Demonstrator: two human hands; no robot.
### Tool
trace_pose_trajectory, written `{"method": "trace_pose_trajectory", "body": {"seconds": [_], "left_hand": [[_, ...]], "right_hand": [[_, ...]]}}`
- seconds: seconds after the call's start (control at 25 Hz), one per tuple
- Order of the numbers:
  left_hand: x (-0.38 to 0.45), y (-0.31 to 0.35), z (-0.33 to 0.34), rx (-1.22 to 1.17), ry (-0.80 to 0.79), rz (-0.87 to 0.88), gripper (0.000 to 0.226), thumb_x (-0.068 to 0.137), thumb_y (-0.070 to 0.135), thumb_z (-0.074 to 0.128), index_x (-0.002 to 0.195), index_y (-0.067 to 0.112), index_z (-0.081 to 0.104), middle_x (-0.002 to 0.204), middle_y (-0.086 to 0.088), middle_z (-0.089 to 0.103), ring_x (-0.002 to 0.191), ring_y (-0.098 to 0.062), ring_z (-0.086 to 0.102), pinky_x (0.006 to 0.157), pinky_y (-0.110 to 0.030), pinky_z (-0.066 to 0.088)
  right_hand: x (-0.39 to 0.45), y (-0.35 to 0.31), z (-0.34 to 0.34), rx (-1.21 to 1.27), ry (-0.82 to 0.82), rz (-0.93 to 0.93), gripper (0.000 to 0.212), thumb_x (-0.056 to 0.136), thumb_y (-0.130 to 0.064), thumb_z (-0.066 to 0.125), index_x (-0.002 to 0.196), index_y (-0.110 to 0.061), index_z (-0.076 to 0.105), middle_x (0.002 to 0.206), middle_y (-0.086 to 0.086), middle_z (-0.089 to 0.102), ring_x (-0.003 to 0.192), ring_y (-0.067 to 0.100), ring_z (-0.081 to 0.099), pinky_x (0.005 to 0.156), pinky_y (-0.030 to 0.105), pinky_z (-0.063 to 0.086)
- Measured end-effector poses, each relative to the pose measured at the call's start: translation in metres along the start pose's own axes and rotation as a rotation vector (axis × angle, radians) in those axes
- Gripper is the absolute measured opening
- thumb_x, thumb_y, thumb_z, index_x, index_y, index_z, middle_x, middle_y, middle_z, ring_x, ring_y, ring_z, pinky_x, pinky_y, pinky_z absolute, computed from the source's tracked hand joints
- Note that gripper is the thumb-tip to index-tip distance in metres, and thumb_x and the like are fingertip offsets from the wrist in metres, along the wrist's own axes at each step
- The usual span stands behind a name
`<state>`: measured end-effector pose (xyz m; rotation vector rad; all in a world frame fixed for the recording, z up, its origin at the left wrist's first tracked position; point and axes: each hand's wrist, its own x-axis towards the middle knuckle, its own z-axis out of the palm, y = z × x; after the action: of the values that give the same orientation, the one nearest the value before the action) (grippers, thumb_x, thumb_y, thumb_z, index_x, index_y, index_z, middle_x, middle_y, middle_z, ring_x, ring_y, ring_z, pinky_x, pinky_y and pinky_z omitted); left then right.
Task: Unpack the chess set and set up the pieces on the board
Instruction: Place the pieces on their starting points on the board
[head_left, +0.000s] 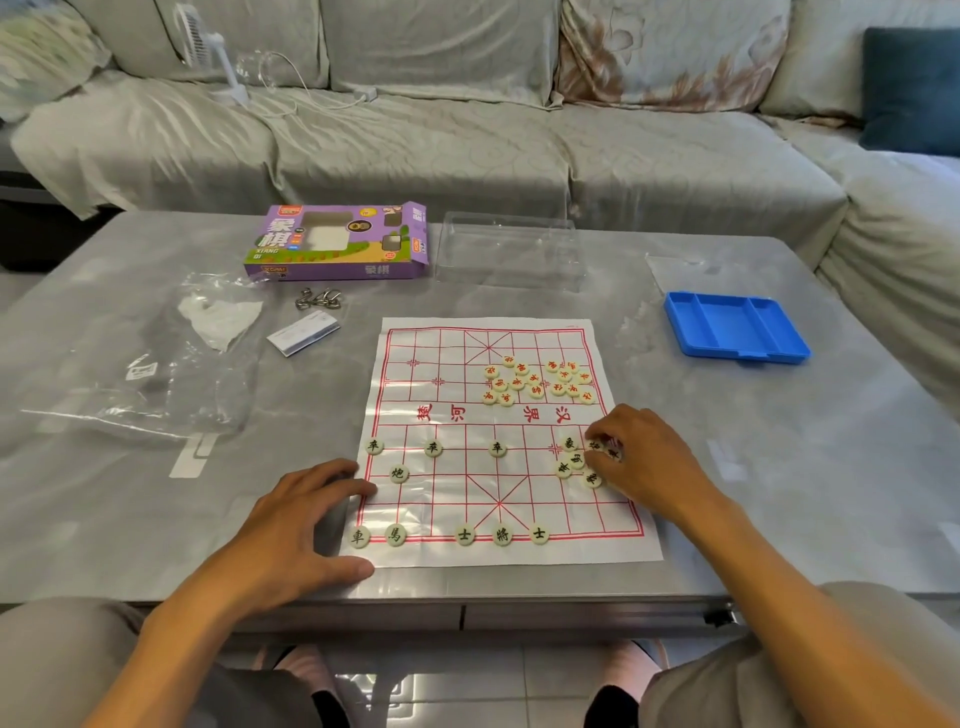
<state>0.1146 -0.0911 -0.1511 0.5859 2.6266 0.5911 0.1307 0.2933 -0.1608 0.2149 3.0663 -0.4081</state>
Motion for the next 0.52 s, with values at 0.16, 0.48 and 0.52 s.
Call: {"method": "trace_pose_trajectory", "body": {"seconds": [0.16, 0.48, 0.52], "left_hand": [[0.0, -0.001, 0.002, -0.012, 0.031, 0.008, 0.076, 0.066, 0.061, 0.073, 0.131, 0.052, 0.035, 0.151, 0.025, 0.018, 0.138, -0.005, 0.017, 0.114, -0.034, 0.024], [0.002, 0.001, 0.002, 0.009, 0.014, 0.003, 0.078, 0.07, 0.059, 0.073, 0.136, 0.046, 0.034, 0.153, 0.022, 0.015, 0.14, -0.008, 0.016, 0.115, -0.036, 0.023], [0.001, 0.001, 0.002, 0.008, 0.013, 0.004, 0.078, 0.07, 0.06, 0.073, 0.136, 0.046, 0.034, 0.153, 0.022, 0.015, 0.14, -0.008, 0.016, 0.115, -0.036, 0.023]], "right_hand": [[0.0, -0.001, -0.001, 0.025, 0.025, 0.033, 0.033, 0.091, -0.04, 0.059, 0.121, -0.028, 0.061, 0.124, -0.007, 0.059, 0.103, 0.01, 0.05, 0.084, 0.022, 0.042], [-0.008, -0.001, -0.009, 0.146, -0.007, 0.057, 0.024, 0.089, -0.032, 0.065, 0.112, -0.027, 0.063, 0.117, -0.008, 0.06, 0.096, 0.007, 0.055, 0.083, 0.02, 0.046], [-0.01, 0.001, -0.011, 0.146, -0.04, 0.066, 0.022, 0.088, -0.031, 0.066, 0.11, -0.028, 0.063, 0.116, -0.008, 0.06, 0.095, 0.008, 0.055, 0.083, 0.019, 0.046]]}}
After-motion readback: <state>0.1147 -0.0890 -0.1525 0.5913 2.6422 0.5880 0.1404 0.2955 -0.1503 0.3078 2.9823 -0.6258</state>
